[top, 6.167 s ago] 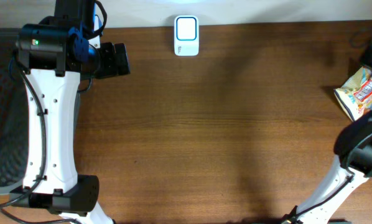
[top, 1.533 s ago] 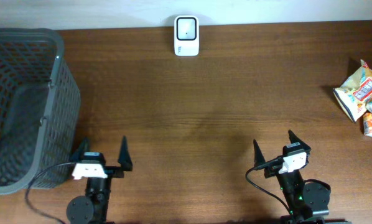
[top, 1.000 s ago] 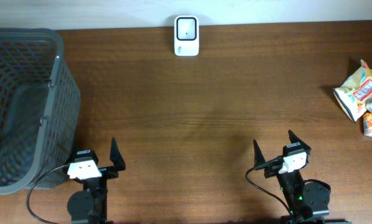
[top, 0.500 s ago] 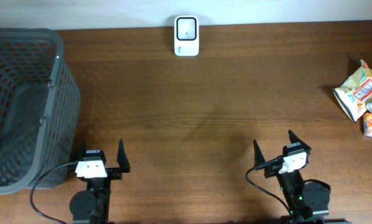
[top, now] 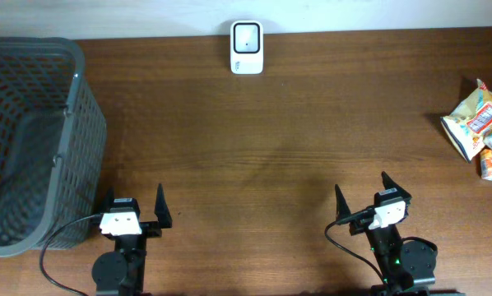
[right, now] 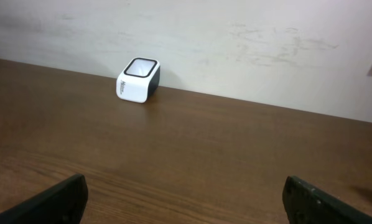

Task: Scan the item barcode

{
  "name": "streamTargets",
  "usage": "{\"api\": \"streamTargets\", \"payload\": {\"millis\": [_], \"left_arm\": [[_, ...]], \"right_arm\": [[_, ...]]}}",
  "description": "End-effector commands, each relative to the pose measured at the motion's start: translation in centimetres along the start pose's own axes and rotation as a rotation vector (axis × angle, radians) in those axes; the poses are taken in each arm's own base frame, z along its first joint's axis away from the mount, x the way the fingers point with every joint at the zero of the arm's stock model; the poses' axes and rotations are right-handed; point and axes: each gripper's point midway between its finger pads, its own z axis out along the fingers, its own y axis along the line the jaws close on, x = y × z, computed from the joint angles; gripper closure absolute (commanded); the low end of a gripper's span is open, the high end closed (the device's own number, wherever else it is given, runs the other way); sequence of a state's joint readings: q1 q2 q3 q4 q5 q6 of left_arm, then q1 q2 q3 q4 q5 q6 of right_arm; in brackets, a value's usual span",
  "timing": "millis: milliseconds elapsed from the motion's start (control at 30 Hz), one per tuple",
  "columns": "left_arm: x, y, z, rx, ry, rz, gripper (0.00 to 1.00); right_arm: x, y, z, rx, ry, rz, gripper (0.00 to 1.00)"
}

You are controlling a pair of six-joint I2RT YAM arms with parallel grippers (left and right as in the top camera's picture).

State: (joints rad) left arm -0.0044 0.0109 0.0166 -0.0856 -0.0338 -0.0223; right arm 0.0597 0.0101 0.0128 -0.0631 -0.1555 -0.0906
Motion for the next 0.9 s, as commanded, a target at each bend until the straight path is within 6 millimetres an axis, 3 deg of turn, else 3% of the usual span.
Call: {"api": "streamTargets", "payload": {"millis": [0, 467, 567, 867], "left_arm": [[0.2, -0.2, 0.0, 0.013, 0.001, 0.016, 0.01], [0.2, -0.2, 0.0, 0.013, 0.001, 0.016, 0.01], [0.2, -0.2, 0.0, 0.013, 0.001, 0.016, 0.01], [0.2, -0.2, 0.0, 0.013, 0.001, 0.016, 0.01]], "right_arm": [[0.3, 0.1, 0.0, 0.000, 0.005, -0.006, 0.01], [0.5, -0.6, 0.0, 0.036, 0.013, -0.005, 0.02], [0.9, -2.3, -0.2, 0.141, 0.021, 0.182, 0.01], [1.0, -2.7, -0.2, 0.160, 0.031, 0.072, 0.02]]}}
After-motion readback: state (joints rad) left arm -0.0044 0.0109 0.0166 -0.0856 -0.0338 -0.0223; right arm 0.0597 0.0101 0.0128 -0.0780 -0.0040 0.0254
